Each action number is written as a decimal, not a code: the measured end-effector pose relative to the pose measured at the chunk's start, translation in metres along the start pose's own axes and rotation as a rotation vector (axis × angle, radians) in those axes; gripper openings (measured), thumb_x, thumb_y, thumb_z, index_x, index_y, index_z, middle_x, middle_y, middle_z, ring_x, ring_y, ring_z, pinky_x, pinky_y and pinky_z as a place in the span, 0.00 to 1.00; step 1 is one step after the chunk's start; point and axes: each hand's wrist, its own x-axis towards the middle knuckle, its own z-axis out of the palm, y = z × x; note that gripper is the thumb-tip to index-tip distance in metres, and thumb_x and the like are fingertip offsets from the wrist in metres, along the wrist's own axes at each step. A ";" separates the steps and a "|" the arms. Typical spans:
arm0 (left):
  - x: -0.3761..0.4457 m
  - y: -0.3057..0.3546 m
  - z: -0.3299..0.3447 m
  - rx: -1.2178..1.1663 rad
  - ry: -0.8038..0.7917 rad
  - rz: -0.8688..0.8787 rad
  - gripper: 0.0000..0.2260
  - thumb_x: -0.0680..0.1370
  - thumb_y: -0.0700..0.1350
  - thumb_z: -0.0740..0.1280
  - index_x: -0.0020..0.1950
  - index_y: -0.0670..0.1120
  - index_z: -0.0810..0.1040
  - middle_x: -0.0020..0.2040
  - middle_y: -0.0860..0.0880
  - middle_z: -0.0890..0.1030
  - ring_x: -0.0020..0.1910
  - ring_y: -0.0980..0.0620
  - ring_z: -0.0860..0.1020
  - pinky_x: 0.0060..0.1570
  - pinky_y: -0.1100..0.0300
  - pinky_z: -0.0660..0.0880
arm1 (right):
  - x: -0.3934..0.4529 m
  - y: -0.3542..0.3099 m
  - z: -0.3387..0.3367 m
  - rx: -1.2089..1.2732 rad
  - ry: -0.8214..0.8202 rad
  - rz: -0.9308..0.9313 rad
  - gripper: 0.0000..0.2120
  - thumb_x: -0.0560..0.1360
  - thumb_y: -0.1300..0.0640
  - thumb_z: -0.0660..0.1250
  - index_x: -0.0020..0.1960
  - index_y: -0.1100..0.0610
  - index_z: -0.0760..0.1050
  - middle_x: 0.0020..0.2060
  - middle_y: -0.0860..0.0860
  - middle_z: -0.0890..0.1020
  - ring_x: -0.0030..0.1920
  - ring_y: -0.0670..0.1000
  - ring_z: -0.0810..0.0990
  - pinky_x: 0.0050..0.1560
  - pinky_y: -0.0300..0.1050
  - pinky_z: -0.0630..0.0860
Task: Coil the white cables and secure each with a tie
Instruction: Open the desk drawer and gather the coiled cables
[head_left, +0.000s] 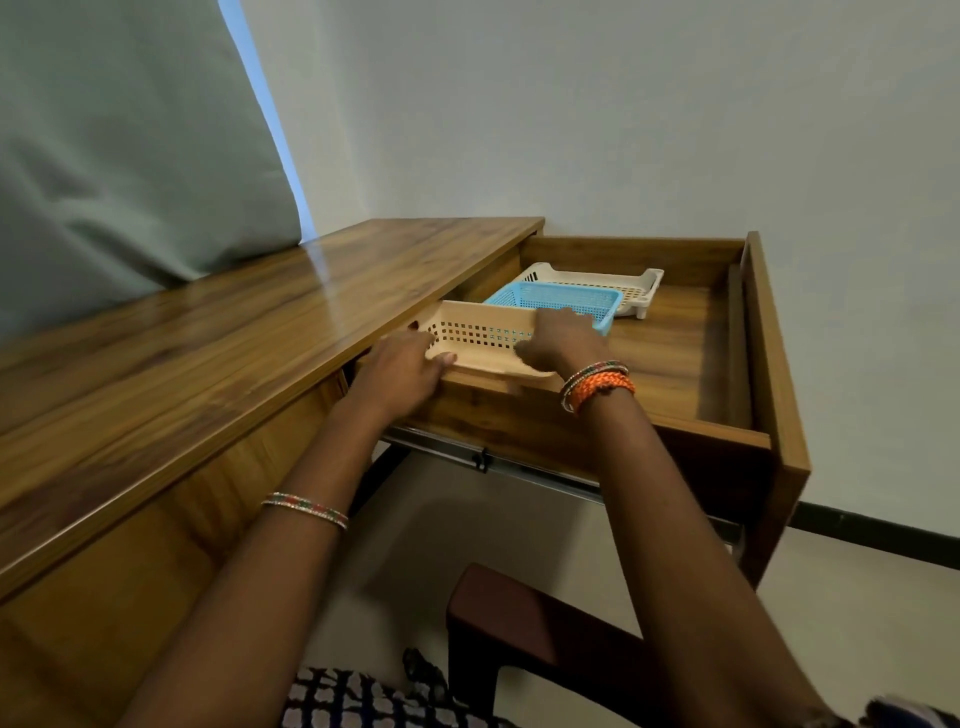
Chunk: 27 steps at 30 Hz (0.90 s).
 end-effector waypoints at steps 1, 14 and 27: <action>0.001 -0.005 0.001 0.027 -0.038 -0.016 0.17 0.80 0.53 0.58 0.63 0.44 0.73 0.63 0.43 0.74 0.59 0.48 0.72 0.55 0.55 0.71 | 0.000 0.000 0.002 -0.023 -0.058 -0.040 0.20 0.76 0.48 0.63 0.65 0.55 0.71 0.62 0.55 0.75 0.62 0.58 0.71 0.63 0.59 0.70; -0.007 -0.011 0.002 -0.105 0.022 0.053 0.13 0.75 0.48 0.68 0.58 0.46 0.78 0.56 0.47 0.78 0.52 0.55 0.72 0.51 0.58 0.69 | -0.001 0.060 -0.013 -0.089 -0.046 0.171 0.09 0.76 0.59 0.61 0.56 0.56 0.72 0.58 0.54 0.78 0.63 0.58 0.72 0.72 0.66 0.47; -0.028 -0.027 -0.068 -0.305 0.335 0.032 0.12 0.77 0.44 0.66 0.60 0.52 0.78 0.58 0.54 0.78 0.59 0.56 0.73 0.58 0.59 0.69 | -0.030 -0.063 0.000 0.325 0.368 -0.371 0.09 0.75 0.55 0.61 0.48 0.58 0.77 0.45 0.55 0.81 0.50 0.59 0.78 0.54 0.61 0.74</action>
